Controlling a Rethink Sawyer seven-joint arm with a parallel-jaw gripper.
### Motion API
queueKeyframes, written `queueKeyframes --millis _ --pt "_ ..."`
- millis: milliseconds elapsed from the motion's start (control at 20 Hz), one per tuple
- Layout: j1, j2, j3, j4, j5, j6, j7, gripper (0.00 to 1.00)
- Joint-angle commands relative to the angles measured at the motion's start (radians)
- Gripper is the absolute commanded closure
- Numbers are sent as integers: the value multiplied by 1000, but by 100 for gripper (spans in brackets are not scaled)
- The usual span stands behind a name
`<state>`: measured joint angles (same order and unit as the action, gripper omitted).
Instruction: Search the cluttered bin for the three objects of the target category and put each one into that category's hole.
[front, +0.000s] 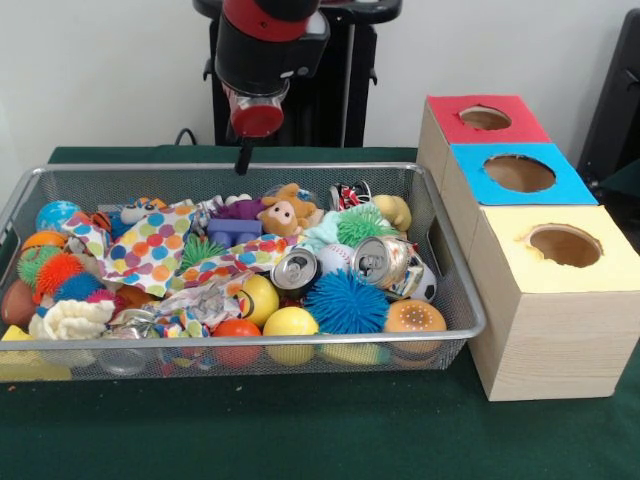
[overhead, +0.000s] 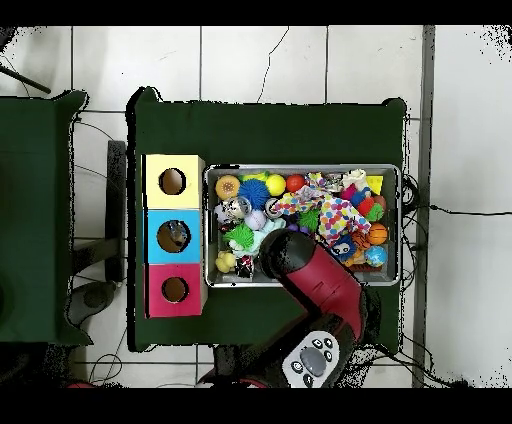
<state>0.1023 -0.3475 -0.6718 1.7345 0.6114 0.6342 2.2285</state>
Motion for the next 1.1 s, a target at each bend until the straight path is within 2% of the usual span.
queueKeyframes --millis 50,400,950,1100 --pt "-22 4 42 -143 10 191 305 0" --pt "-23 45 34 -227 14 255 352 0" --pt "-14 58 73 -198 53 157 397 0" --pt "-17 56 101 -173 77 103 396 0"
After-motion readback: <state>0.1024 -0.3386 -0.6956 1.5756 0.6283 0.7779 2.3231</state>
